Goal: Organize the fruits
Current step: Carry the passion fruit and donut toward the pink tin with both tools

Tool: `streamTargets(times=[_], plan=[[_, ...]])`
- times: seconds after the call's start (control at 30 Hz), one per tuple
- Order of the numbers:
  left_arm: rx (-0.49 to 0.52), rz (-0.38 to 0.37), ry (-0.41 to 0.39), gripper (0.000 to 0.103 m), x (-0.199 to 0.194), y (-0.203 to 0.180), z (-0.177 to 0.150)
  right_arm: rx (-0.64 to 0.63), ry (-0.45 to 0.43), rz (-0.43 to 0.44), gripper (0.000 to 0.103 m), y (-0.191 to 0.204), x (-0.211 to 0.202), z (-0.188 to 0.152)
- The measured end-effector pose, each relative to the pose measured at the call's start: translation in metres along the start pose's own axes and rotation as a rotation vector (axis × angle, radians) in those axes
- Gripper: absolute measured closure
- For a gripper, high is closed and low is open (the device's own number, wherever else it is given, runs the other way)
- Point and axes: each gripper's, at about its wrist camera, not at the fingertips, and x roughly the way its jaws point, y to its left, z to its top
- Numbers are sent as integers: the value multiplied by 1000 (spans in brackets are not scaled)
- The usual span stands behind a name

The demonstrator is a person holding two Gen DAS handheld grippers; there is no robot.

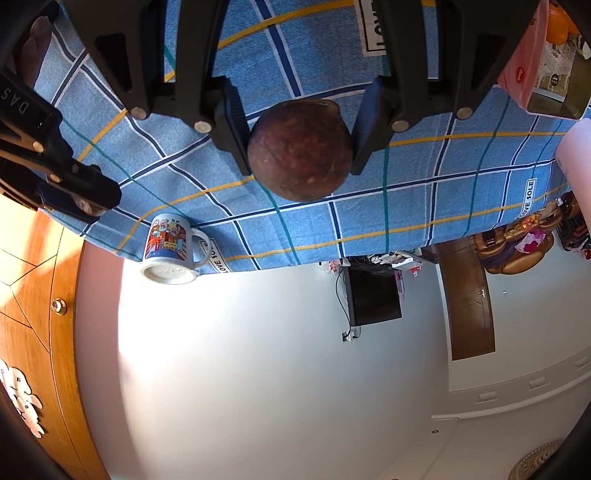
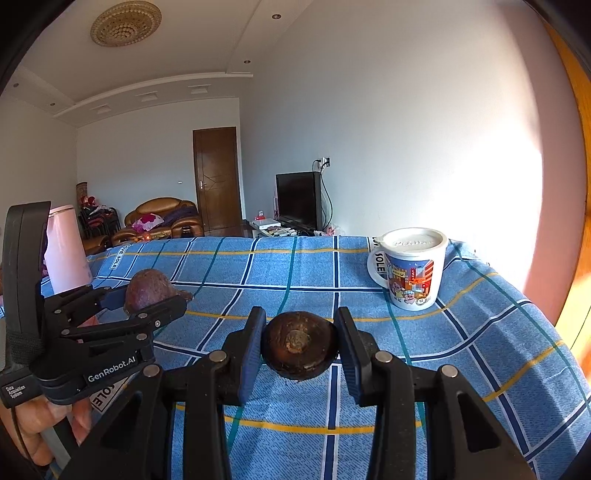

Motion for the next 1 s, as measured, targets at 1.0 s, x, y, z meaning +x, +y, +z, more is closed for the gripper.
streamTargets(times=[1.0], plan=[[-91, -6, 54, 50, -30, 44, -17, -40, 6, 93, 63, 48, -10, 5]])
